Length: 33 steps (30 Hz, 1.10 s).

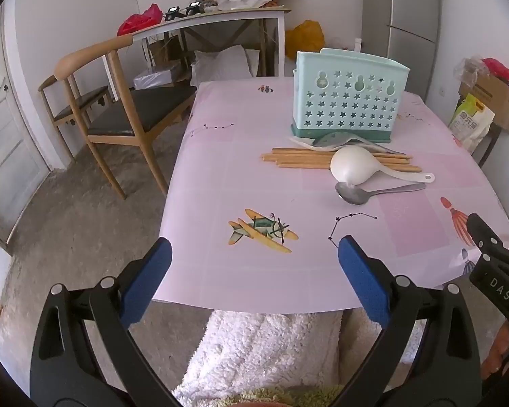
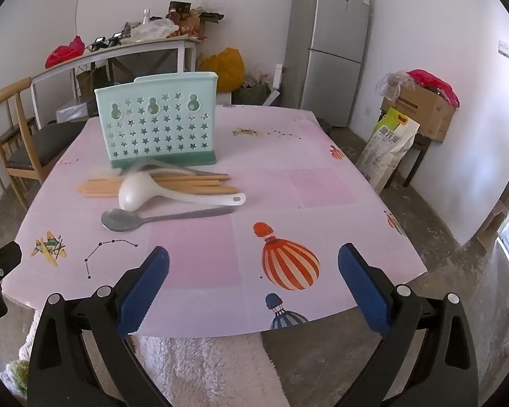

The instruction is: Organize utensils

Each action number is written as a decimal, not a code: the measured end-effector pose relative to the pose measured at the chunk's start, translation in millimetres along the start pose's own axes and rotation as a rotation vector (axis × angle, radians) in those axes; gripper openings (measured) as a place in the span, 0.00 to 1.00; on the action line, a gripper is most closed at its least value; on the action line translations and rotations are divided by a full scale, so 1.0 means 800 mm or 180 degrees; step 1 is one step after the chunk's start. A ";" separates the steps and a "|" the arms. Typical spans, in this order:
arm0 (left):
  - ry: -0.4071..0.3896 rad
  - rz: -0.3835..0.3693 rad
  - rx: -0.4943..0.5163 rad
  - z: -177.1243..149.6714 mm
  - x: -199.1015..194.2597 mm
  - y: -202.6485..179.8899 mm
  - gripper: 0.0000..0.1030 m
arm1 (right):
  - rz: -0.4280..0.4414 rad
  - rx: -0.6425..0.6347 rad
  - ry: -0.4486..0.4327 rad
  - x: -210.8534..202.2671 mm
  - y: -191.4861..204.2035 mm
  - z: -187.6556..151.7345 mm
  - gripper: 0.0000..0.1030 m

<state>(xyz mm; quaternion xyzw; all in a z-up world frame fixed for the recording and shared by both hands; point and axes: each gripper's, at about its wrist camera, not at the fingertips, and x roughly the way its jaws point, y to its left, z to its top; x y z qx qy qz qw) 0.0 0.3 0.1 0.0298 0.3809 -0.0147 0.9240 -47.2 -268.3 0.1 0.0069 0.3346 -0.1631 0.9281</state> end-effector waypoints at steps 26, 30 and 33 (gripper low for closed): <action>0.0002 0.0011 0.0012 -0.001 -0.003 0.002 0.92 | -0.0017 -0.0010 -0.0006 0.000 -0.002 0.001 0.94; 0.0003 0.0011 0.0011 -0.001 -0.003 0.002 0.92 | -0.0019 -0.0012 -0.0014 0.000 -0.002 0.000 0.94; 0.0004 0.0022 0.0007 -0.002 -0.003 0.002 0.92 | -0.0018 -0.0010 -0.0012 -0.001 -0.003 0.002 0.94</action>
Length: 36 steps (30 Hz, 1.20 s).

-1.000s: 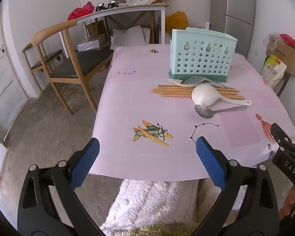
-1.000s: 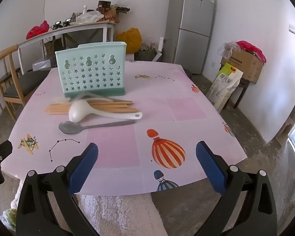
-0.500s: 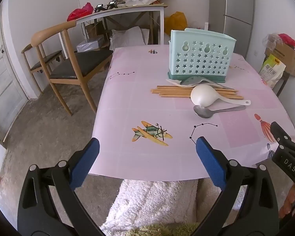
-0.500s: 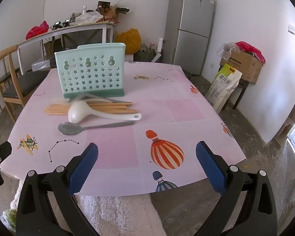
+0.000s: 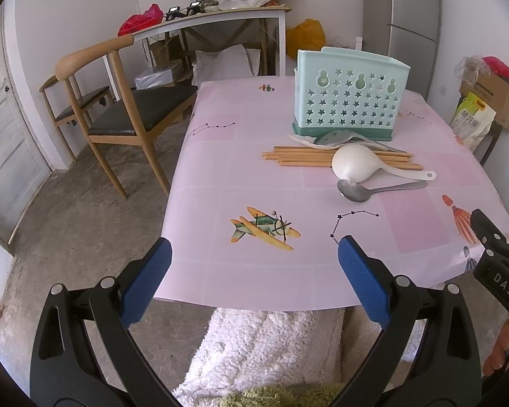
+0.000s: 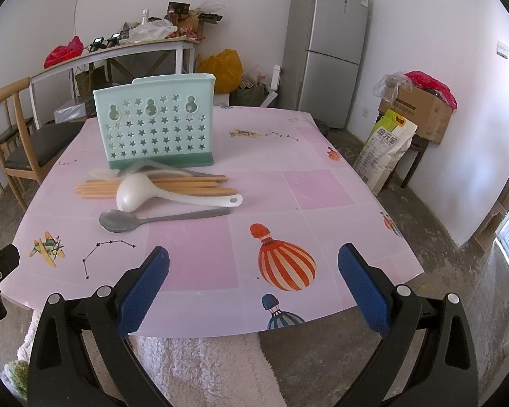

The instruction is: Organize utensils

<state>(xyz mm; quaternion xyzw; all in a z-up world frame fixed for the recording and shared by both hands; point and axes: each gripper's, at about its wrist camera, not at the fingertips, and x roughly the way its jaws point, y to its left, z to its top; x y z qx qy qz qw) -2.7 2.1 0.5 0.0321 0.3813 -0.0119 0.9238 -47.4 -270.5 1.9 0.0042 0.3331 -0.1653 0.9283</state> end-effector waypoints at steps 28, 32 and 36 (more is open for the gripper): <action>0.0030 0.0037 -0.0014 -0.002 0.002 0.006 0.92 | 0.0004 0.0004 -0.0001 -0.001 -0.001 -0.001 0.94; 0.0035 0.0053 -0.0026 -0.003 0.003 0.009 0.92 | 0.0013 -0.0003 -0.0007 -0.002 -0.001 0.000 0.94; 0.0035 0.0052 -0.0024 -0.004 0.003 0.011 0.92 | 0.0012 -0.0003 -0.0010 -0.005 -0.004 0.000 0.94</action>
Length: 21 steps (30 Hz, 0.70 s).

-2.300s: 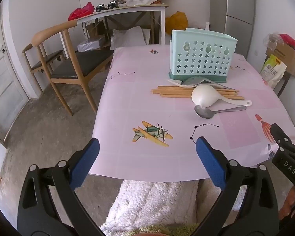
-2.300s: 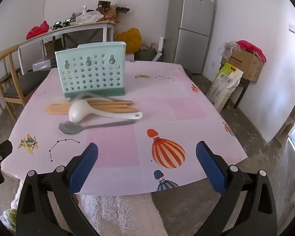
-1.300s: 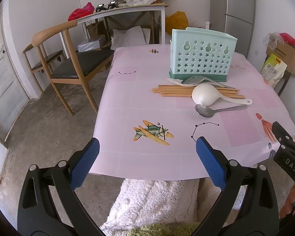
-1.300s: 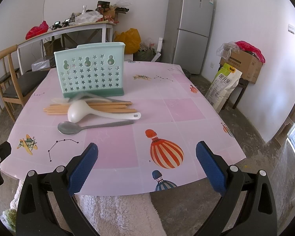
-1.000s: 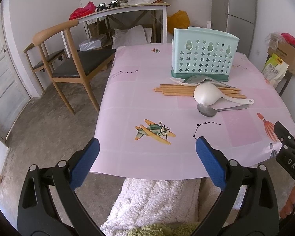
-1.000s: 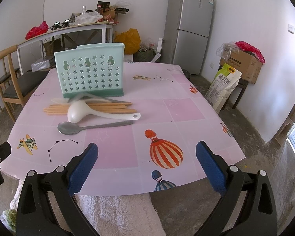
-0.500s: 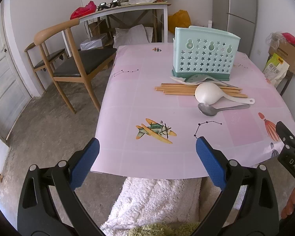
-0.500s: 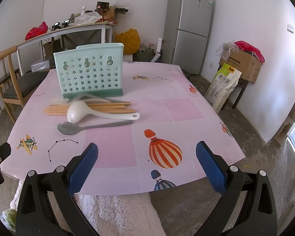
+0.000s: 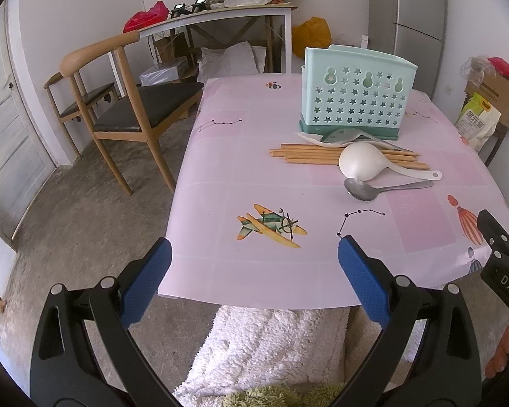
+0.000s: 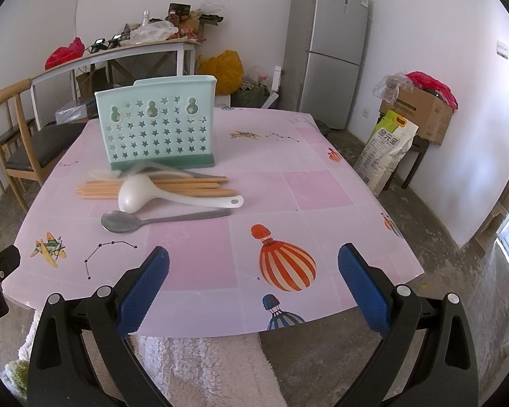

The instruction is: Organize utensils

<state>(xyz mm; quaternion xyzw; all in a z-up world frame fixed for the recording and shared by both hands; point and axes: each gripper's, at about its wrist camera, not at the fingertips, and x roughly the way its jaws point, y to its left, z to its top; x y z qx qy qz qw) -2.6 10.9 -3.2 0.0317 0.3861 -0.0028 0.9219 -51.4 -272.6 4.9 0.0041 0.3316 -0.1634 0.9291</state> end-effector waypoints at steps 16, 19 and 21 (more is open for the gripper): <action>0.0019 0.0006 -0.0014 0.000 0.001 0.002 0.92 | -0.0005 0.0000 -0.0008 -0.001 0.002 0.000 0.94; 0.0021 0.0002 -0.0010 0.001 0.001 0.001 0.92 | -0.0001 0.0000 -0.0004 0.000 0.002 0.000 0.94; 0.0029 -0.0001 -0.0014 0.001 0.003 0.002 0.92 | 0.0007 0.0001 -0.0003 -0.001 0.002 0.000 0.94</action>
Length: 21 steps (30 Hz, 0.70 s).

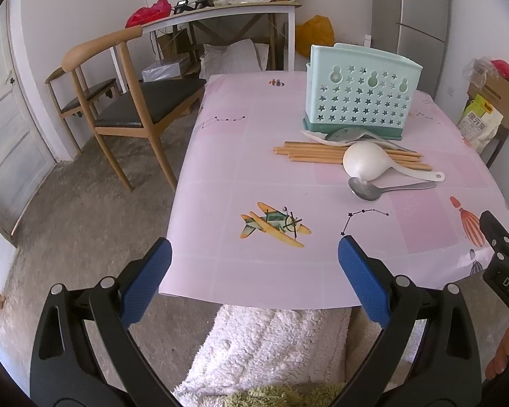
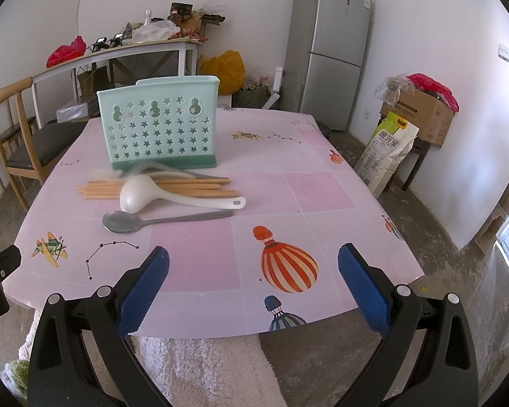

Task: Organize utensils
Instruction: 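Move the right gripper to the white ladle handle and close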

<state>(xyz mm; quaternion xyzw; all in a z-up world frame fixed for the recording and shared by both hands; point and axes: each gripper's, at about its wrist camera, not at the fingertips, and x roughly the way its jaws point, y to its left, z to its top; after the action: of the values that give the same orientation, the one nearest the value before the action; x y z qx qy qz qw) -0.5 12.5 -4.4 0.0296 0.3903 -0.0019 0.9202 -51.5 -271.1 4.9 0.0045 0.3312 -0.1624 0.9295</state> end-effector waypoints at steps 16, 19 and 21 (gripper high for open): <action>0.0257 -0.0709 -0.0173 0.012 0.044 -0.010 0.92 | 0.0048 -0.0029 0.0060 0.036 0.009 0.007 0.94; 0.0216 -0.0969 -0.0285 0.021 0.054 -0.012 0.92 | 0.0014 -0.0068 0.0066 0.047 0.009 0.008 0.94; 0.0193 -0.1054 -0.0364 0.030 0.063 -0.013 0.92 | 0.0013 -0.0076 0.0041 0.053 0.007 0.012 0.94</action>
<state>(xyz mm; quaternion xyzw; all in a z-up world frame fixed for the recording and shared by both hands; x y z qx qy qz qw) 51.4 1.9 -24.4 -0.0874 0.4169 -0.1303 0.8953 -12.9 -279.9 -14.1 -0.0048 0.3390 -0.1565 0.9277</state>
